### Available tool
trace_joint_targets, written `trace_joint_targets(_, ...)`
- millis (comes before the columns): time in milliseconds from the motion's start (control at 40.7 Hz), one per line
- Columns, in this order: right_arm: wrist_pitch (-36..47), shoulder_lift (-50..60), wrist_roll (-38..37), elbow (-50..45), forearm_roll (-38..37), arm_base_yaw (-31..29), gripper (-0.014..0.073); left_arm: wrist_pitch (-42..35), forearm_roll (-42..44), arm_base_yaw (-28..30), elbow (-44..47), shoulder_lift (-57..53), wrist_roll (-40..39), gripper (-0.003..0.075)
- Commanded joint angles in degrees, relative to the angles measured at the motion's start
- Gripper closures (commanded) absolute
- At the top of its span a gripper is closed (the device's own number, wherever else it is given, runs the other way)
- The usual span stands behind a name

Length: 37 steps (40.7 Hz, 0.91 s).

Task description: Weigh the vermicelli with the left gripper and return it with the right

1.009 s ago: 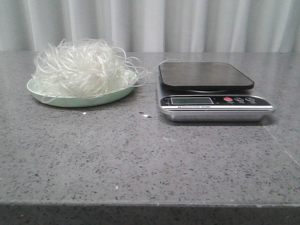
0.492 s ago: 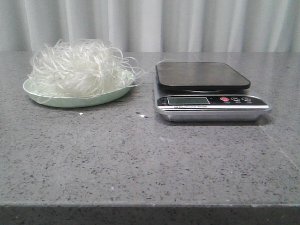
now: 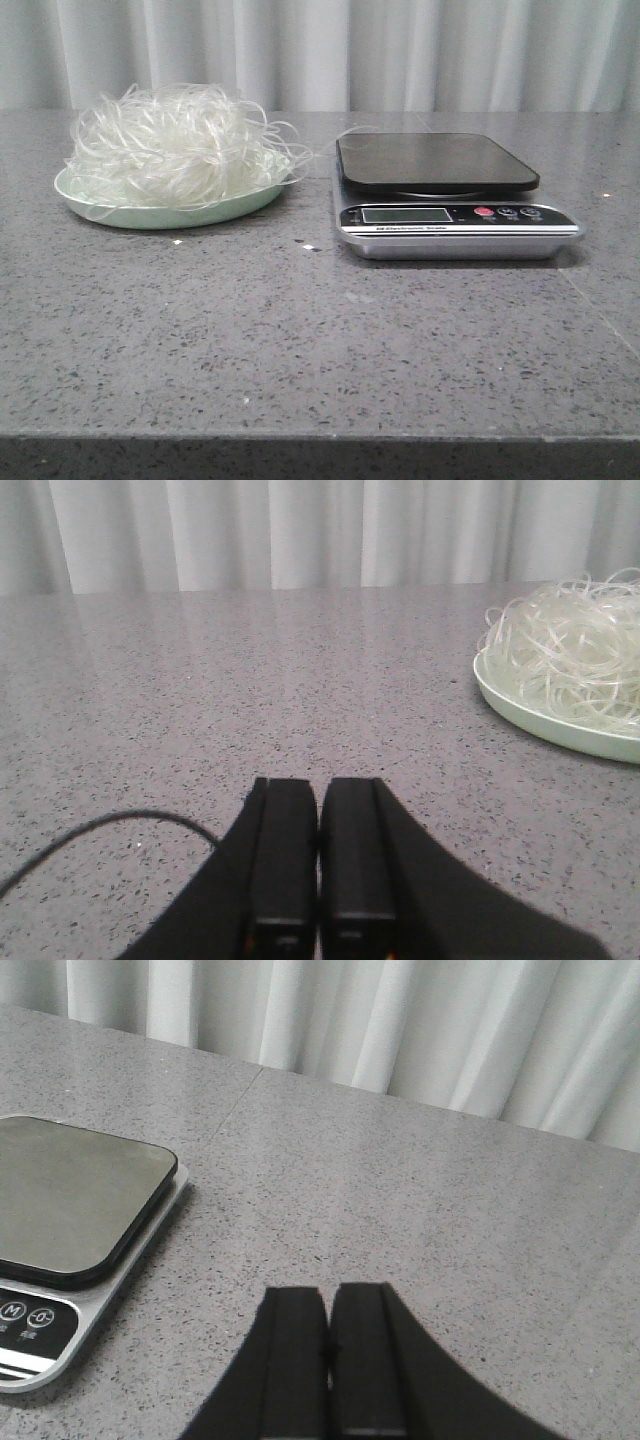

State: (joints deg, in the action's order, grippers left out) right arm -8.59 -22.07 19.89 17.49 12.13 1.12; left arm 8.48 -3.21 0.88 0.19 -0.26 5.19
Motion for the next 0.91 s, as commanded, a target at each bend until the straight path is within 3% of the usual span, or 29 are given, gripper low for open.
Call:
trace_joint_targets(0, 4.4, -0.3, 0.0, 1.6, -0.6, -0.1, 0.0443, -4.3, -0.5, -0.4, 0.4, -1.2, -0.6, 0.0583)
trace_joint_targets(787, 4.8, -0.3, -0.1, 1.6, -0.6, -0.1, 0.0443, -4.3, -0.5, -0.4, 0.4, -1.2, -0.6, 0.0583)
trace_joint_targets(886, 4.9, -0.3, -5.0, 1.6, -0.9, 0.0, 0.0443, -4.3, -0.5, -0.4, 0.4, -1.2, -0.6, 0.0583)
